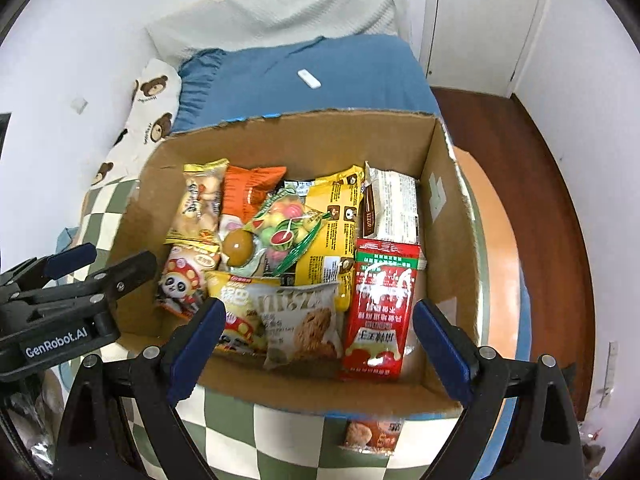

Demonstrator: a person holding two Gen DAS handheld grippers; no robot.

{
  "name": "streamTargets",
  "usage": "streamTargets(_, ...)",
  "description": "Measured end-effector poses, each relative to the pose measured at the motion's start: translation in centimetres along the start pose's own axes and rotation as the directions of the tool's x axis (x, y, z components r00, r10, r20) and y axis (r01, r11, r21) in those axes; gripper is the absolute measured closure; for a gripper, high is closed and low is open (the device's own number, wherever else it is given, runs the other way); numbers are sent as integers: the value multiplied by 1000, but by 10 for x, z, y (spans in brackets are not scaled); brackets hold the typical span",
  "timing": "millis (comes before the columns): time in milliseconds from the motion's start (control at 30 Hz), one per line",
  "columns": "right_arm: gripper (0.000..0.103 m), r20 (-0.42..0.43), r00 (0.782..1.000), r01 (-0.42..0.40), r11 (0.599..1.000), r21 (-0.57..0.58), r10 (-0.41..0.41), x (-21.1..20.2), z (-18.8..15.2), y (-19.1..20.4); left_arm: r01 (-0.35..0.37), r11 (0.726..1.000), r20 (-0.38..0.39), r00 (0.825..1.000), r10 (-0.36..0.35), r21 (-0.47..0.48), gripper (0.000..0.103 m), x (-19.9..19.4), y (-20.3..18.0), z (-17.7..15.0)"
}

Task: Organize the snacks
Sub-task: 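Lift both tools out of the box toward the last snacks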

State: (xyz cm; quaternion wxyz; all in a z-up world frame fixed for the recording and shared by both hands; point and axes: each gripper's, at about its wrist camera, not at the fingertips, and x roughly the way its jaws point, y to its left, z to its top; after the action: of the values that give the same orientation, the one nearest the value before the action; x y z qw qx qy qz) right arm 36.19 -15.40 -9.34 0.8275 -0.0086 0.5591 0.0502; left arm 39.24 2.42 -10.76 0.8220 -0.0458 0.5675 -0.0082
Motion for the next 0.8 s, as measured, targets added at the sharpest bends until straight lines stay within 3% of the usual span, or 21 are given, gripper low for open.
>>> streamTargets(333,6,144,989,19,1000,-23,-16,-67,-39,9,-8,999,171,985,2,35,13,-73,-3,-38)
streamTargets(800,6,277,961,10,1000,-8,-8,-139,-88,12,17,999,272,962,-27,38,13,-126,-6,-80)
